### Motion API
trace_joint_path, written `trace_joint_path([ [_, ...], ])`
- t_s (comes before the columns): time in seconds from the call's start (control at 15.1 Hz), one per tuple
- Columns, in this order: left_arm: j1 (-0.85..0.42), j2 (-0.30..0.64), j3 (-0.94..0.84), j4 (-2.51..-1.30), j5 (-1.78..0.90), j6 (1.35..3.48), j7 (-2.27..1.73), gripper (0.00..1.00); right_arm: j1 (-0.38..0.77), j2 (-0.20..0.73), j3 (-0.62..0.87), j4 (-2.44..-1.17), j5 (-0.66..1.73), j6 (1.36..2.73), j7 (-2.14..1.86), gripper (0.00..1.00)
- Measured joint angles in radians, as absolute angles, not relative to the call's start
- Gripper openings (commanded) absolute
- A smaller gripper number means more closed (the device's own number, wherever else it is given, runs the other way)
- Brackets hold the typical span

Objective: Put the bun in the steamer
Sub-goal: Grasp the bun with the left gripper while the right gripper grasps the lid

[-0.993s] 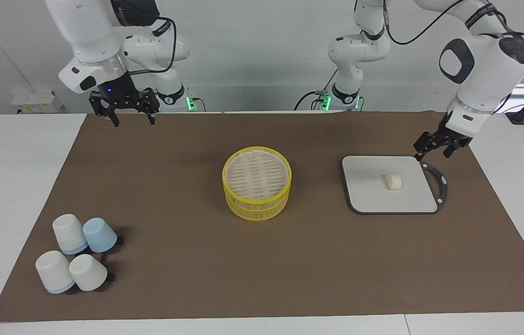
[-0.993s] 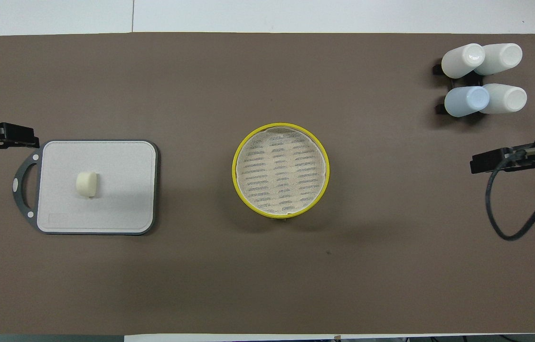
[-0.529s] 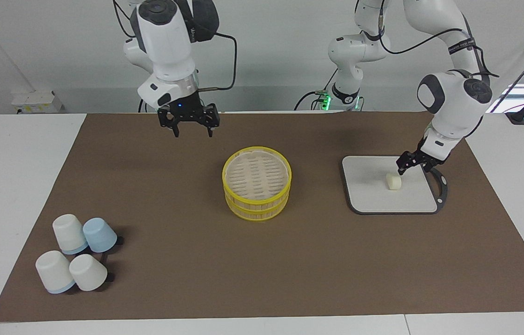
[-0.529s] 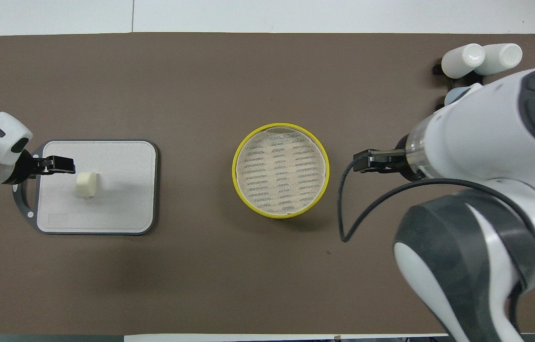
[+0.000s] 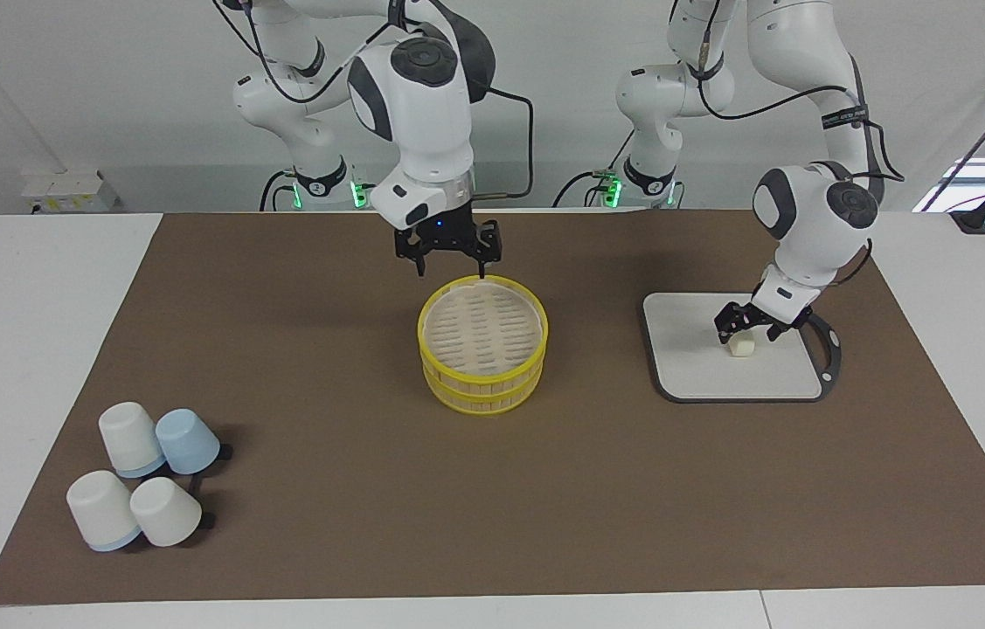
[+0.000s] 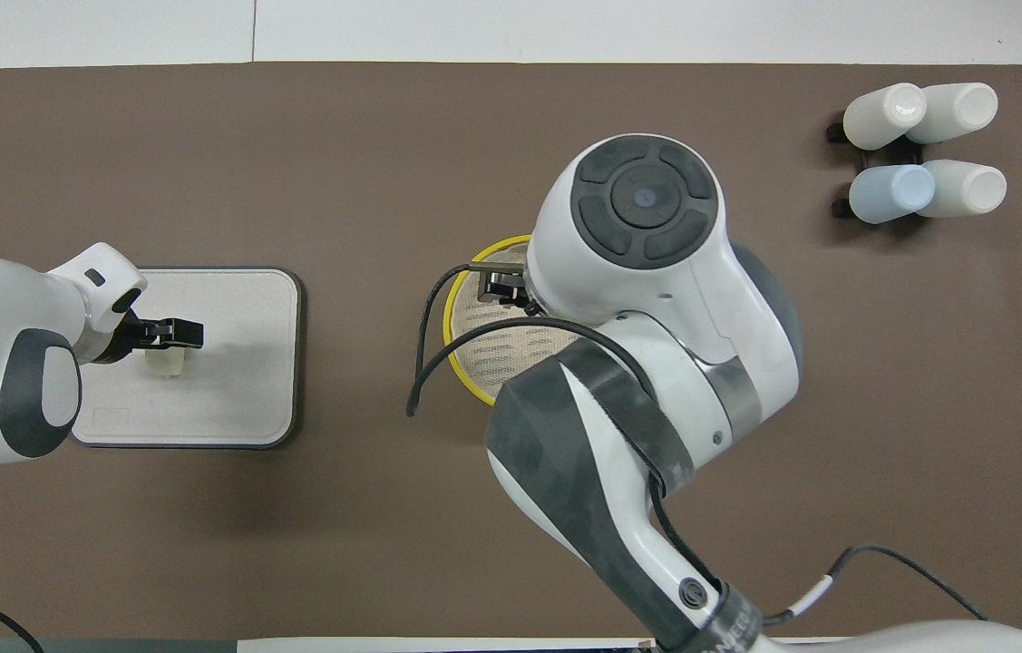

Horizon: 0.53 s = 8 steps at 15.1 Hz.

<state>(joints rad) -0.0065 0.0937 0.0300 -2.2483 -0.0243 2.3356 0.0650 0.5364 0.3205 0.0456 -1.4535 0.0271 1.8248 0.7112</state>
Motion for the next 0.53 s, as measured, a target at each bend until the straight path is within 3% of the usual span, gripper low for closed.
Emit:
trace_joint_path([
  [0.13, -0.006, 0.095, 0.031, -2.260, -0.024, 2.341, 0.066, 0.94, 0.573, 0.410, 0.043, -1.373, 0.027, 1.824, 0.760, 0.99],
  [0.33, -0.006, 0.103, 0.032, -2.262, -0.024, 2.341, 0.066, 0.68, 0.631, 0.534, 0.038, -1.259, 0.024, 1.824, 0.801, 0.99],
  [0.53, -0.005, 0.106, 0.033, -2.262, -0.024, 2.343, 0.066, 0.37, 0.668, 0.580, 0.038, -1.217, 0.006, 1.824, 0.802, 0.99],
])
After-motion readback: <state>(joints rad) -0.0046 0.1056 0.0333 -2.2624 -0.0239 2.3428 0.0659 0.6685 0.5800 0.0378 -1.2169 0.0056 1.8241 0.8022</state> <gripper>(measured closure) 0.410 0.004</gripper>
